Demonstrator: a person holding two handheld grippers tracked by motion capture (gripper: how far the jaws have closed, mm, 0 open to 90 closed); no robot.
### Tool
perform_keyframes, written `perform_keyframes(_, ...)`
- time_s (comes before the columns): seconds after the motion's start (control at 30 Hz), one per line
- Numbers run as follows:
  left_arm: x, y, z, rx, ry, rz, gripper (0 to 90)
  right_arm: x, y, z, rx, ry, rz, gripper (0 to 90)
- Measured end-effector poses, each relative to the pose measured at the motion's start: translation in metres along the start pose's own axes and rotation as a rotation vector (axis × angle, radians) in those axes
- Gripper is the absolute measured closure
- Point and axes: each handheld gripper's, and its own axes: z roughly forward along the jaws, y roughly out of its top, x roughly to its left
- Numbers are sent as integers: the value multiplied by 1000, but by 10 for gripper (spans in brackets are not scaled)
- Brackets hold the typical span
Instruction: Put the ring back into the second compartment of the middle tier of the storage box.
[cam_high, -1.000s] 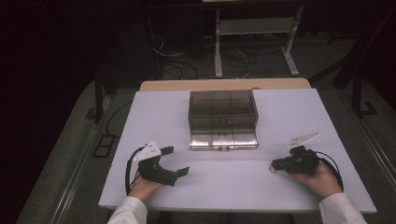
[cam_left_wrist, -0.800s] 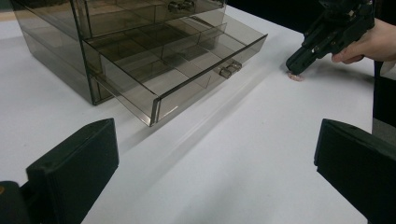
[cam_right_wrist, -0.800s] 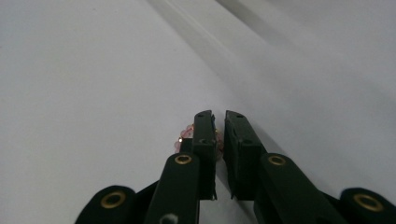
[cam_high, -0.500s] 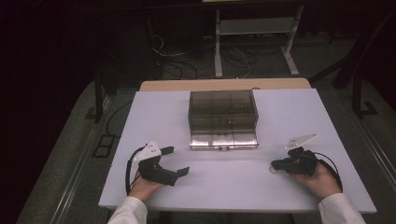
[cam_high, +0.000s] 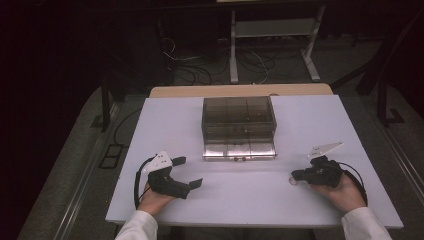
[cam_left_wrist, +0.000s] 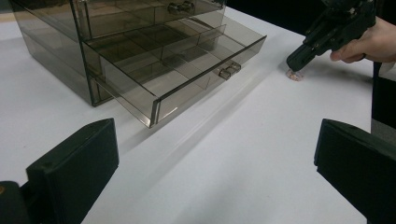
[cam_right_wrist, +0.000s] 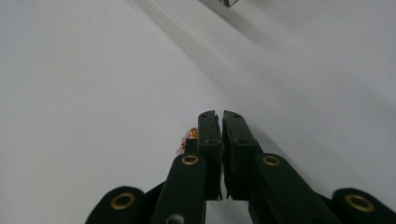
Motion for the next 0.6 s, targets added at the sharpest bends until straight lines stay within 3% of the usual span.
perform_keyframes(0.6,1,0,-1,-3,0,-2,0,-2,3,-13,-56,35,22,856)
